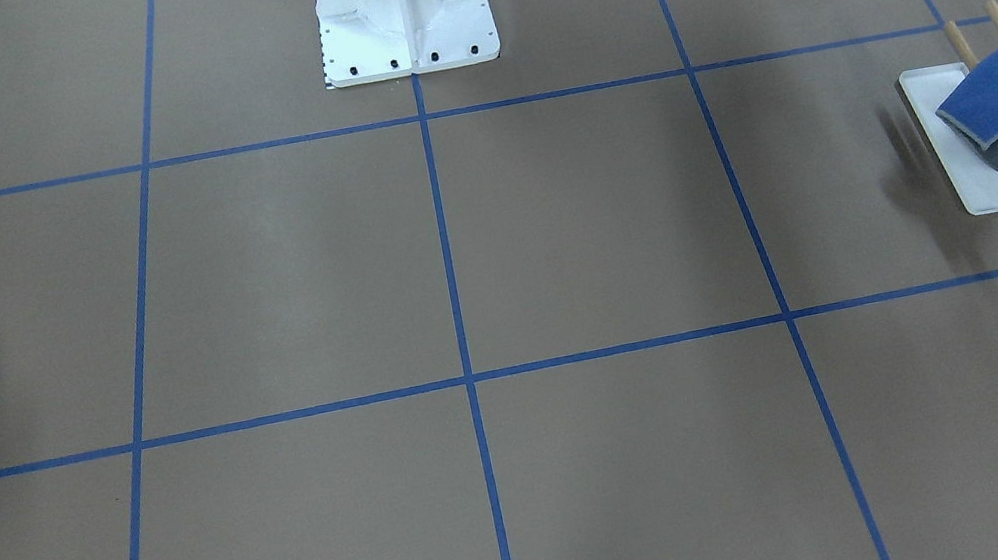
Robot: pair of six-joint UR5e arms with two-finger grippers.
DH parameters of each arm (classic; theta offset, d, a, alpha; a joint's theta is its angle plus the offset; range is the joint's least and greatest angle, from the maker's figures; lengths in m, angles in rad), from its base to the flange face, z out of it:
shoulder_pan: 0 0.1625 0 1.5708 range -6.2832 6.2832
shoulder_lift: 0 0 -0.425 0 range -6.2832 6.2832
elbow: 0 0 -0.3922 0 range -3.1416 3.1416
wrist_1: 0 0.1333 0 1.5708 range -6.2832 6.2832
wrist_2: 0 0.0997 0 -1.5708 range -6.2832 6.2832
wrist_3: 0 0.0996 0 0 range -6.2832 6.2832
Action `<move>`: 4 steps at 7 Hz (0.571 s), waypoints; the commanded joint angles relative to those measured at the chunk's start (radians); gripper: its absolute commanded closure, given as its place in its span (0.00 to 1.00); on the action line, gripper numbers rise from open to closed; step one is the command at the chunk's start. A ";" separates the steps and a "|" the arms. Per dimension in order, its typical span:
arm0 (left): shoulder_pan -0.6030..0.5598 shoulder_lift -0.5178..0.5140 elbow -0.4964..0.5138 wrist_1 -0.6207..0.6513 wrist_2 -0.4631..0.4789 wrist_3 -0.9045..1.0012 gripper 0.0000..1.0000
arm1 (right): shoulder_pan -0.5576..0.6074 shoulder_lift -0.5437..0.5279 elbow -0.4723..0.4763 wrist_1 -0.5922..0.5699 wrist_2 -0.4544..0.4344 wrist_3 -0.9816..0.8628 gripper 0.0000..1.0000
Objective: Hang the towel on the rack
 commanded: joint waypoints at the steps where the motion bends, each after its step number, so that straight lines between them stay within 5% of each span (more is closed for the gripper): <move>1: 0.007 0.004 0.002 0.003 0.002 0.004 0.02 | 0.002 -0.011 -0.062 0.003 -0.002 -0.006 0.00; 4: 0.007 0.041 -0.019 0.004 -0.011 0.002 0.02 | 0.002 -0.059 -0.090 0.104 -0.002 -0.004 0.00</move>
